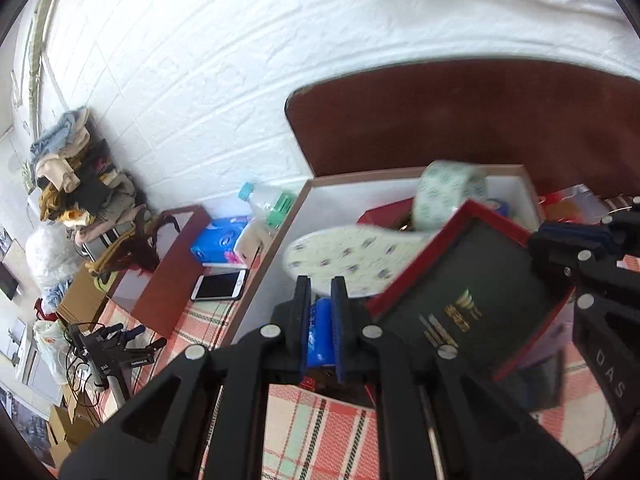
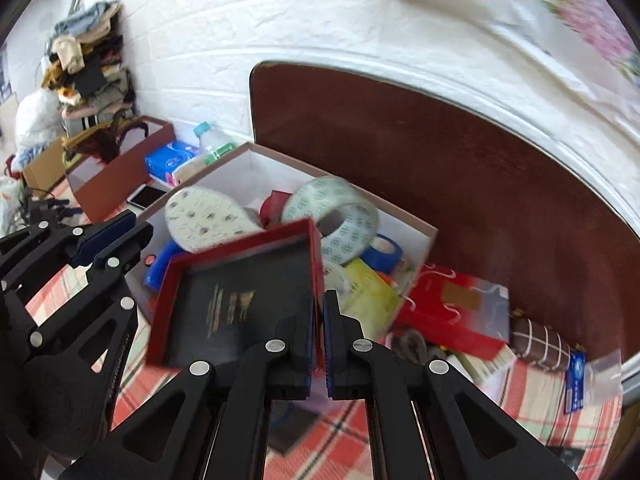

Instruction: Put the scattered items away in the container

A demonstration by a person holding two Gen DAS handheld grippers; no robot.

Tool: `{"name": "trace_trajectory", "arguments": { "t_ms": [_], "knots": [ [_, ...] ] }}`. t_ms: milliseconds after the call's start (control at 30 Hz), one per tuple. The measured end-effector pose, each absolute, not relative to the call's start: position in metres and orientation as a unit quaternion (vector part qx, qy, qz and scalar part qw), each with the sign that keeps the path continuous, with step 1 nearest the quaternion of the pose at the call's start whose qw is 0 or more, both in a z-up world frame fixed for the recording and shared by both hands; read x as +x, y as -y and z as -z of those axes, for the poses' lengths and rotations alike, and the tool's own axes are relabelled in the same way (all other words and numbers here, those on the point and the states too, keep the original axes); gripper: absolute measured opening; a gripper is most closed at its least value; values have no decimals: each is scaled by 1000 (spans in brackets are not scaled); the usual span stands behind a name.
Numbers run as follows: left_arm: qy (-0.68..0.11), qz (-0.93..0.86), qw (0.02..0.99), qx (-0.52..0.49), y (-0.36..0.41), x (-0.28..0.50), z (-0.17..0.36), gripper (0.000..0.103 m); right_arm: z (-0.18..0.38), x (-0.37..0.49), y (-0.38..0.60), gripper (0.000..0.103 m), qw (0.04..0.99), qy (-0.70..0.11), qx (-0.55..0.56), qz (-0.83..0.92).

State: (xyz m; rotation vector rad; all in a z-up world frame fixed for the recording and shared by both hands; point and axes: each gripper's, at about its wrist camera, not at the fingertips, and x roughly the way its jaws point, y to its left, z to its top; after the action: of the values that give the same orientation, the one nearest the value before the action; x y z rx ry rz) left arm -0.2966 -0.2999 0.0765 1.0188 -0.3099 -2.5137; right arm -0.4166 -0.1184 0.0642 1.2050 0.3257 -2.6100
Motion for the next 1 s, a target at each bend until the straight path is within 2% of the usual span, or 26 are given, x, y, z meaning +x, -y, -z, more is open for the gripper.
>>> {"name": "trace_trajectory", "arguments": {
  "t_ms": [67, 367, 567, 833, 1000],
  "knots": [
    [100, 897, 213, 373, 309, -302, -65, 10, -53, -426, 124, 5, 118, -128, 415, 893],
    [100, 906, 191, 364, 293, -298, -51, 10, -50, -404, 63, 7, 104, -79, 398, 908],
    [119, 917, 156, 347, 242, -284, -66, 11, -60, -374, 18, 8, 74, -99, 384, 915],
    [137, 920, 139, 339, 186, -268, -79, 13, -75, -339, -51, 8, 54, -83, 393, 914],
    [148, 918, 136, 343, 163, -262, -78, 13, -63, -330, -81, 8, 37, -78, 424, 901]
  ]
}}
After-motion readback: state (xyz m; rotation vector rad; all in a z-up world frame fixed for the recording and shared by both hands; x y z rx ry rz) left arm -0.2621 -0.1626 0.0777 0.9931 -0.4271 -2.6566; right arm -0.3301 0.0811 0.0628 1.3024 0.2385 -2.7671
